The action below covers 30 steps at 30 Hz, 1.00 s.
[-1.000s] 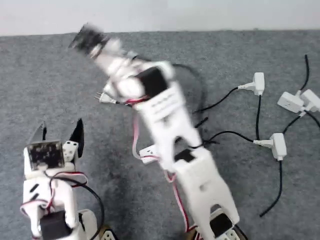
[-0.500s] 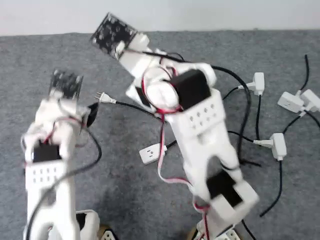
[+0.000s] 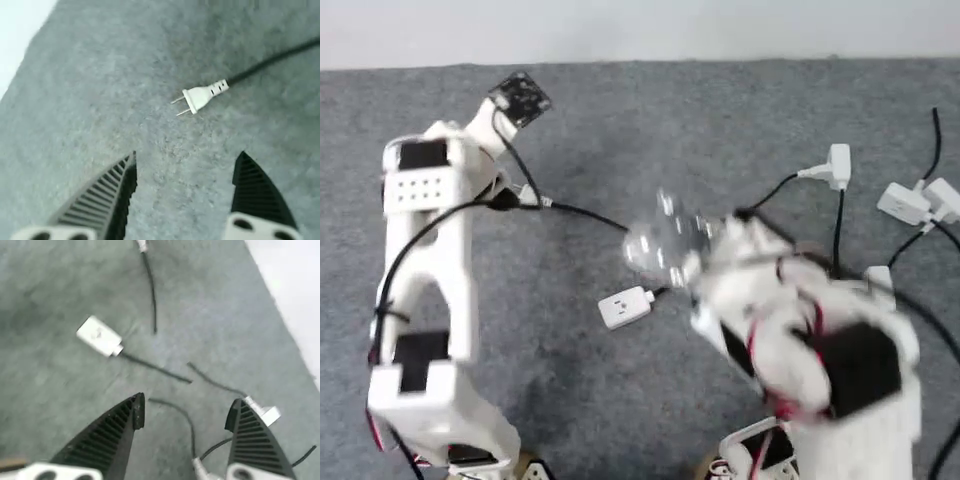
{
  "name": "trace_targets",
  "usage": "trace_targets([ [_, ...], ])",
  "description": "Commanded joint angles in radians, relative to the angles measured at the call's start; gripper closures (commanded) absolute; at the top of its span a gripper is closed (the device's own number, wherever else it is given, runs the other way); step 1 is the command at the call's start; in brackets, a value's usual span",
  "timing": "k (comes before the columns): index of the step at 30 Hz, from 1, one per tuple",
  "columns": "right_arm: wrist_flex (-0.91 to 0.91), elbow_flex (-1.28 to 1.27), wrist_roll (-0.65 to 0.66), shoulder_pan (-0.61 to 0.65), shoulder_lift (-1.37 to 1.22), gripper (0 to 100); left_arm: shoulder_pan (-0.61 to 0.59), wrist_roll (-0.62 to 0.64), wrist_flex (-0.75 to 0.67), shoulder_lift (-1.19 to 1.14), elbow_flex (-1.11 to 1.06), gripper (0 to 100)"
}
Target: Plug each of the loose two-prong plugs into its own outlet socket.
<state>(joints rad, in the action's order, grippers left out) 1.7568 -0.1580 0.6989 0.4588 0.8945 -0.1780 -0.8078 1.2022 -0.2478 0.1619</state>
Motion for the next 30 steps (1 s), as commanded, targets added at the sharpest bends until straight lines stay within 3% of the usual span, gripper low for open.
trace_targets([
  [1, 0.022, -0.232, 0.011, -0.013, 0.182, 73.0, 0.018, -0.150, 0.120, -0.183, 0.262, 70],
  [8, -0.067, -0.601, 0.008, -0.013, 0.447, 73.0, 0.063, -0.288, 0.222, -0.451, 0.567, 67],
  [19, -0.111, -0.654, 0.015, 0.035, 0.553, 72.9, 0.141, -0.470, 0.402, -0.793, 1.081, 67],
  [30, -0.107, -0.657, 0.014, 0.110, 0.562, 73.1, 0.071, -0.562, 0.310, -0.925, 1.129, 67],
])
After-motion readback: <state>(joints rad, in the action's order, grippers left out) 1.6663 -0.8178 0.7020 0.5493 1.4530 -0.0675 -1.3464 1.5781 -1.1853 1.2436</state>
